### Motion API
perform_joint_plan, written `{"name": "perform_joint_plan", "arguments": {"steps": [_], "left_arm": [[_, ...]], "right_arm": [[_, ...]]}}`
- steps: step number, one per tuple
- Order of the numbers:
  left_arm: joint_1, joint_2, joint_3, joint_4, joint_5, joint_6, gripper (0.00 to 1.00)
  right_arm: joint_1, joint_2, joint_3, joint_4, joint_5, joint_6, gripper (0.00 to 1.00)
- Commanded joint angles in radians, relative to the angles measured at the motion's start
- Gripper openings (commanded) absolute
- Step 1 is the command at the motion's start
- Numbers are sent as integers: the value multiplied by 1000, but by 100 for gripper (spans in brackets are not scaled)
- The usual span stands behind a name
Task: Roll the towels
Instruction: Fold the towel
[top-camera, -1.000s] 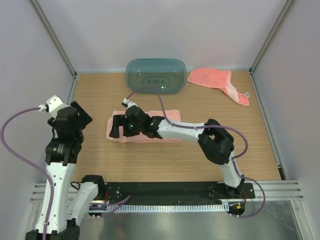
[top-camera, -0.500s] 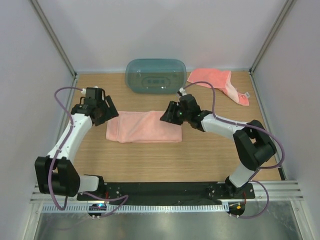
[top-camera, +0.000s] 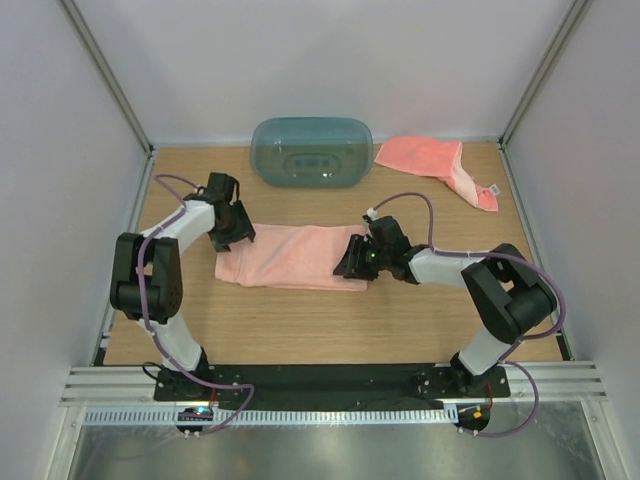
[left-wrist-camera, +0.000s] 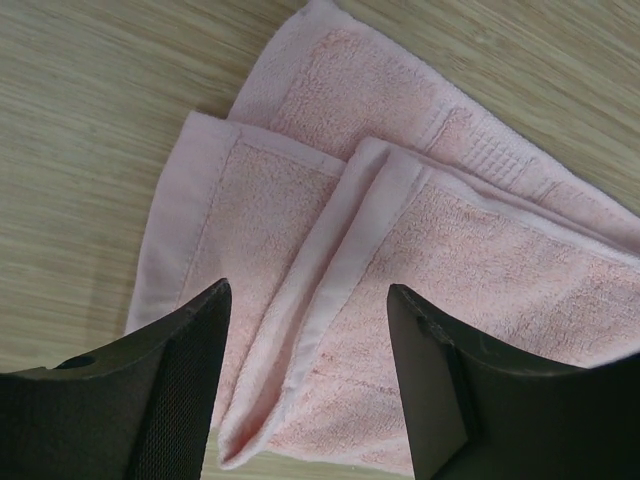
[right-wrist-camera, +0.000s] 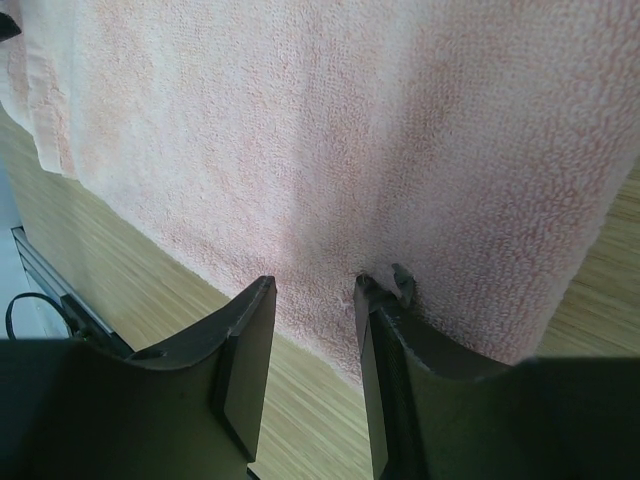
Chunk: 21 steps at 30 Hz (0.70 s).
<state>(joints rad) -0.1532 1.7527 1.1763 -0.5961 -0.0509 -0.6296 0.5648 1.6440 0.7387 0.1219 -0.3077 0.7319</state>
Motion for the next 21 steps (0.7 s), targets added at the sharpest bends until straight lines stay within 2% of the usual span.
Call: {"name": "perform_joint_plan", "arguments": {"steps": [1,13,17,21], "left_arm": [[-12,17,-3,79,8,-21,64],[-52,60,-56,142,5,-10,36],[-52,30,-60,142,9,-18,18],[-74,4,-11,98,-21,-10,20]], "right_arm": [[-11,-33,-27,15,-7,-20,45],[-19,-29,-7,-8,-19,-31,44],[-23,-50,4,-33,-19,-38,44],[-25,-81,28,-85,-10,-57,47]]}}
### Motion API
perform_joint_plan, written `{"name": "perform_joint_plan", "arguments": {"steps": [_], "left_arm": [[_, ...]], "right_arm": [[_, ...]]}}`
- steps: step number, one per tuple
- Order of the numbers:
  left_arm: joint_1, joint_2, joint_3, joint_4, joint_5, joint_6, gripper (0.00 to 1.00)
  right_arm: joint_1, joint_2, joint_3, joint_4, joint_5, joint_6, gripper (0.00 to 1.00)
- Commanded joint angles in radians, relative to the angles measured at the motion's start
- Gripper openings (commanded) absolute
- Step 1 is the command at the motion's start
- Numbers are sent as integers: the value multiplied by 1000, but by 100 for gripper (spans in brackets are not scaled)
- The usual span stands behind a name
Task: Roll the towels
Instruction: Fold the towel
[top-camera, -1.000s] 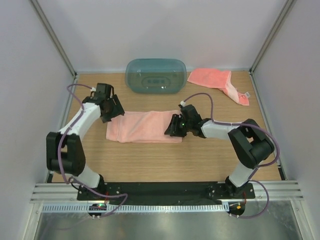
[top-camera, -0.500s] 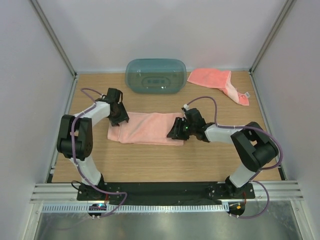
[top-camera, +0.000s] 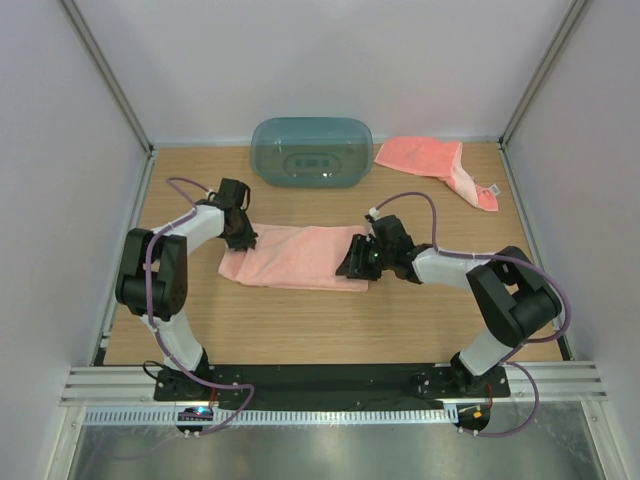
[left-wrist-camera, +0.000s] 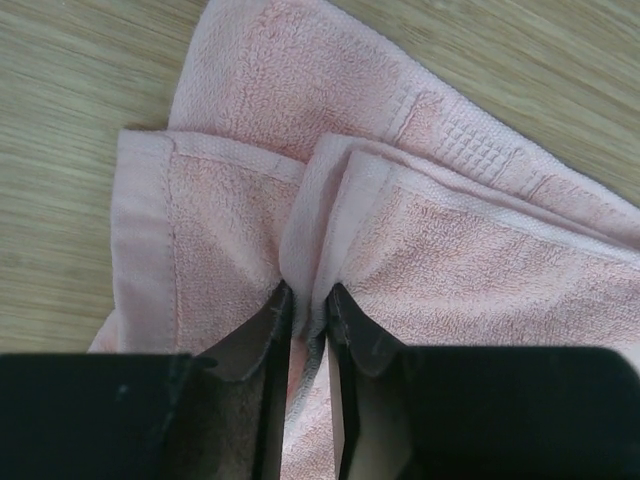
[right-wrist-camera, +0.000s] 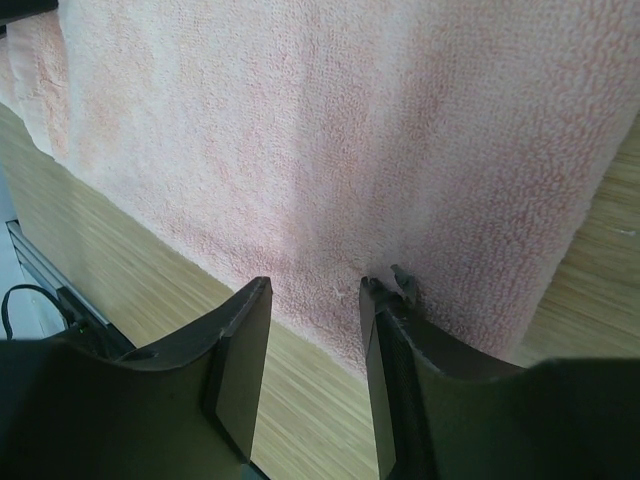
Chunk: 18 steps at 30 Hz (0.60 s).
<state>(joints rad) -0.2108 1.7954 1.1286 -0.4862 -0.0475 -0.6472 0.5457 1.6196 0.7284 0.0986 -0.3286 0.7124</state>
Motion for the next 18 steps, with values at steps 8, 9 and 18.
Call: {"name": "perform_joint_plan", "arguments": {"steps": [8,9,18], "left_arm": [[-35,-53,106,-120,-81,9,25],[-36,-54,100,-120,-86,9,24],[-48,-96,109,-143,-107,32,0]], "right_arm": [[-7,-96,63,-134,28,-60,52],[-9,-98,62,-138,28,-59,52],[-10,-112,71,-161,25,-64,52]]}}
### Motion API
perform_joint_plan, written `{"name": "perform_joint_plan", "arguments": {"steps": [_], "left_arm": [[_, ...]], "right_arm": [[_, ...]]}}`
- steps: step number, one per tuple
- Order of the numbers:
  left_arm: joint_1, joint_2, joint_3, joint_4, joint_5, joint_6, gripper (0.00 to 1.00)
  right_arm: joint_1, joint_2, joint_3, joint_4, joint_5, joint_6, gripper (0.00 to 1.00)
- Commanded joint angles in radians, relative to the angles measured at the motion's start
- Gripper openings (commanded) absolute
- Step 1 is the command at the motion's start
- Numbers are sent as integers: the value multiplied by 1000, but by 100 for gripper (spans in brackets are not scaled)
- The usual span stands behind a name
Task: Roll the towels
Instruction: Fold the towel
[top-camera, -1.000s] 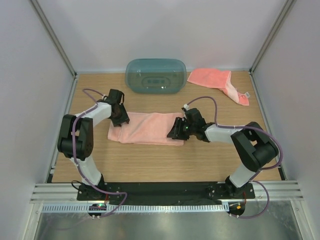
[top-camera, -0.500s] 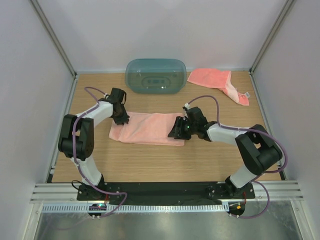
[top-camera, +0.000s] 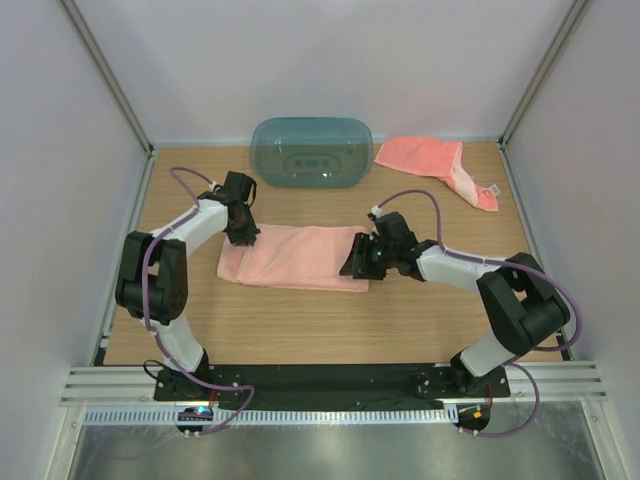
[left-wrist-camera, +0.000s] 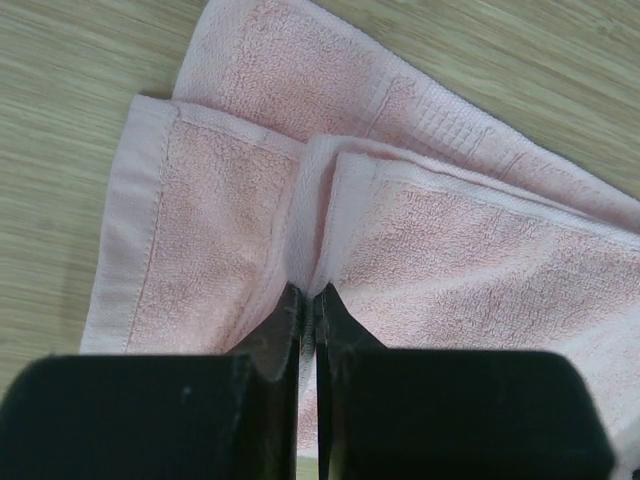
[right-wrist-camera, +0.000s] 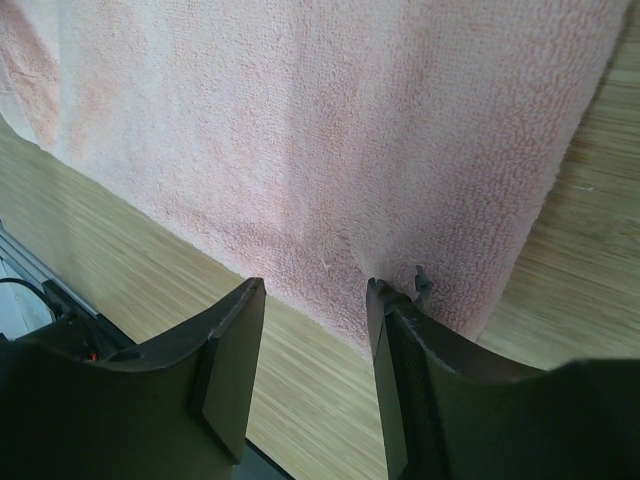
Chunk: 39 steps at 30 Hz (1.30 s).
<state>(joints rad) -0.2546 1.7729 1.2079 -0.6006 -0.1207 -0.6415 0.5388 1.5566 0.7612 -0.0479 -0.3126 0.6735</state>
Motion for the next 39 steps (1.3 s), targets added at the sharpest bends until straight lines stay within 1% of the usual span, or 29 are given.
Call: {"name": "perform_joint_plan", "arguments": {"steps": [1,6,7,11,14,19,21,22,24,25,27,28,29,30,32,33,35,36,37,39], "left_arm": [[-5,-82,44,-48,-43,31,0],[-3,-134,113,-123,-74,75,0],[-3,-139,125,-146,-80,92,0],[-3,-135,199,-205,-111,135,0],[2,-124,213,-238,-131,160,0],[44,-118,186,-246,-171,175,1],[60,-80,186,-264,-241,168,6],[63,-60,188,-283,-272,160,14],[72,3,197,-306,-336,131,24],[71,20,218,-332,-356,122,34],[69,48,237,-356,-375,102,39],[68,45,240,-366,-393,91,45],[66,33,239,-366,-402,88,48],[63,7,233,-355,-405,86,53],[58,-24,226,-350,-408,80,55],[52,-52,226,-352,-412,80,56],[38,-79,214,-350,-398,80,56],[11,-113,205,-337,-393,82,55],[-4,-127,193,-326,-386,79,55],[-47,-151,141,-283,-332,77,55]], "right_arm": [[-3,-52,41,-20,9,-26,52],[-5,-82,58,-43,-2,-28,54],[-3,-87,61,-46,-3,-28,56],[-3,-101,73,-56,-20,-28,60],[-3,-93,75,-53,-33,-26,62],[-5,-72,61,-35,-46,-25,65],[-3,-58,55,-7,-65,-14,65],[-3,-52,55,2,-74,-11,65],[-5,-34,62,25,-97,-6,66],[-5,-29,70,22,-97,-9,66],[-3,-18,99,0,-80,-31,66],[-3,-13,113,-13,-72,-40,66],[-8,-9,128,-36,-65,-48,66],[-8,6,162,-44,-59,-54,66],[-14,29,200,-55,-60,-66,66],[-19,46,246,-58,-66,-69,66],[-22,100,297,-67,-80,-80,66],[-22,123,346,-63,-88,-83,65],[-25,179,371,-56,-112,-86,64],[-28,239,455,-47,-132,-95,62]]}}
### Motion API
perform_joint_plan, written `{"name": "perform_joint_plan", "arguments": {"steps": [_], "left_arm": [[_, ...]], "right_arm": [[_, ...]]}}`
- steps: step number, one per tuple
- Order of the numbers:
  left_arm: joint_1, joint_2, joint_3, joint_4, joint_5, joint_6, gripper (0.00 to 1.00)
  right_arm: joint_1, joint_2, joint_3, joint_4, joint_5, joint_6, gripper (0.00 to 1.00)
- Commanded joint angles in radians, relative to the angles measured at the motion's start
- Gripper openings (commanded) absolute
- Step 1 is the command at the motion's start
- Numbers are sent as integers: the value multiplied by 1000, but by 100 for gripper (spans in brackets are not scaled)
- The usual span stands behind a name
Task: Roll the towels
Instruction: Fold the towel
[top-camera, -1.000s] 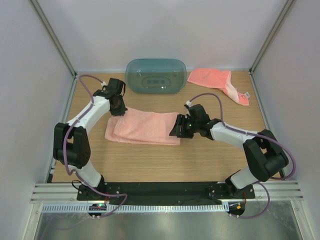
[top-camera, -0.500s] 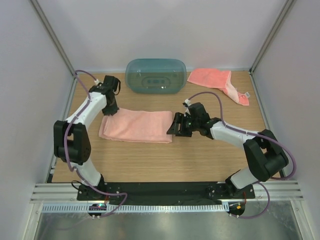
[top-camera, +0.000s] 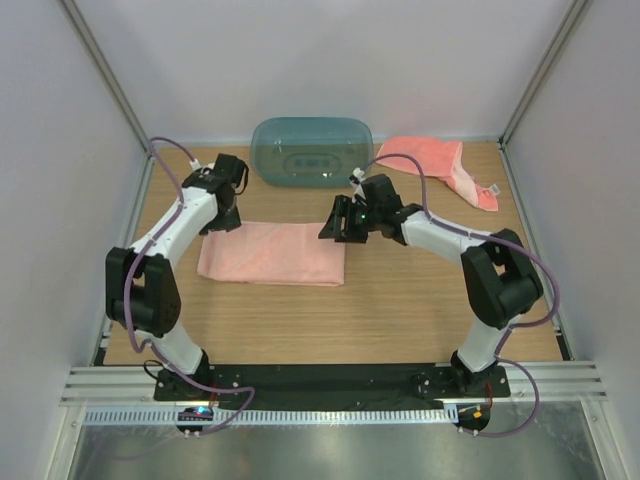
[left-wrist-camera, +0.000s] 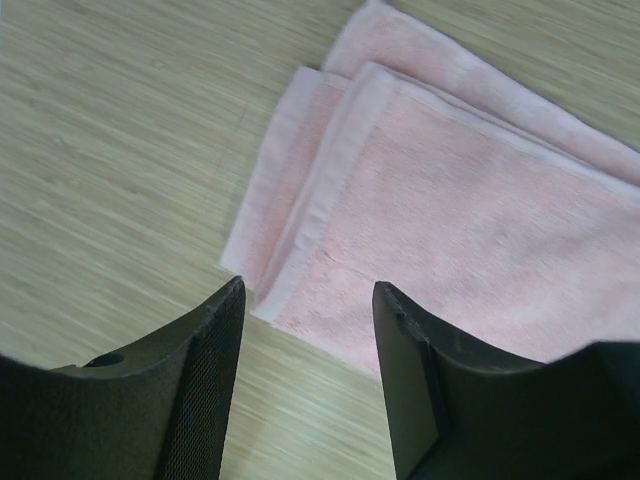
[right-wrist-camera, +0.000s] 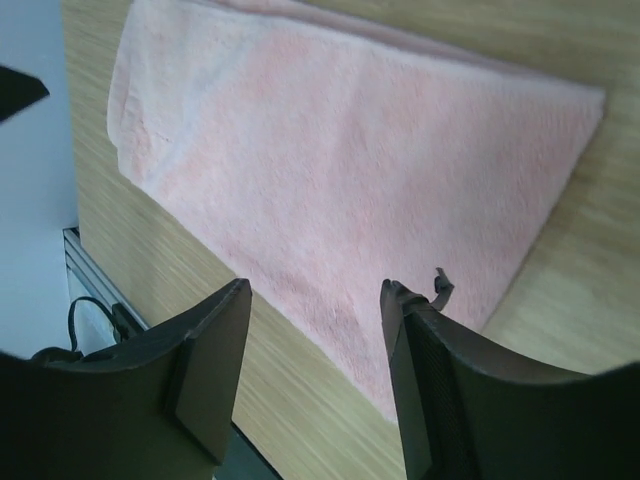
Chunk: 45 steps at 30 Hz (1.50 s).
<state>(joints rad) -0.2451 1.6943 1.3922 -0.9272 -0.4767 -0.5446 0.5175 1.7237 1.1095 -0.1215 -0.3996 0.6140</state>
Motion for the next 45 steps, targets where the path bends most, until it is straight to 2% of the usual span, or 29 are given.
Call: {"name": "perform_joint_plan", "arguments": {"steps": [1,2,5,8,15,19,24,27,33,37,39,41,43,44,45], "left_arm": [[-66,-87,-67,59,50,-26,55],[-74,-93,-87,77,119,-34,54],[-77,-101,-189,172,203,-38,52],[-76,-75,-251,229,253,-41,51],[-76,45,-243,287,270,-28,47],[-77,99,-203,288,237,-8,44],[-79,146,-139,266,182,8,42],[-121,140,-93,219,84,9,41],[-264,58,7,100,-115,35,41],[-413,-57,-10,73,-290,28,39],[-511,-150,-67,102,-287,14,39],[-603,-220,-166,192,-176,2,40],[-652,-322,-249,281,-72,-44,40],[-702,-353,-337,386,20,-70,40],[-724,-378,-387,442,76,-87,40]], "right_arm": [[-13,111,133,25,-60,-39,60],[-16,169,159,25,-73,-37,59],[-27,269,219,28,-85,-31,55],[-31,289,216,-3,-35,-49,52],[-79,212,-78,85,10,-5,51],[-83,113,-262,150,12,53,50],[-77,-21,-474,192,-7,101,49],[-60,-140,-528,158,-10,115,49],[12,-407,-472,-97,38,118,50],[15,-521,-395,-222,86,89,50],[16,-542,-350,-251,140,66,50],[13,-543,-338,-268,160,41,44],[-2,-508,-341,-259,162,29,28],[-10,-494,-350,-257,163,26,14],[-33,-475,-359,-251,165,24,8]]}}
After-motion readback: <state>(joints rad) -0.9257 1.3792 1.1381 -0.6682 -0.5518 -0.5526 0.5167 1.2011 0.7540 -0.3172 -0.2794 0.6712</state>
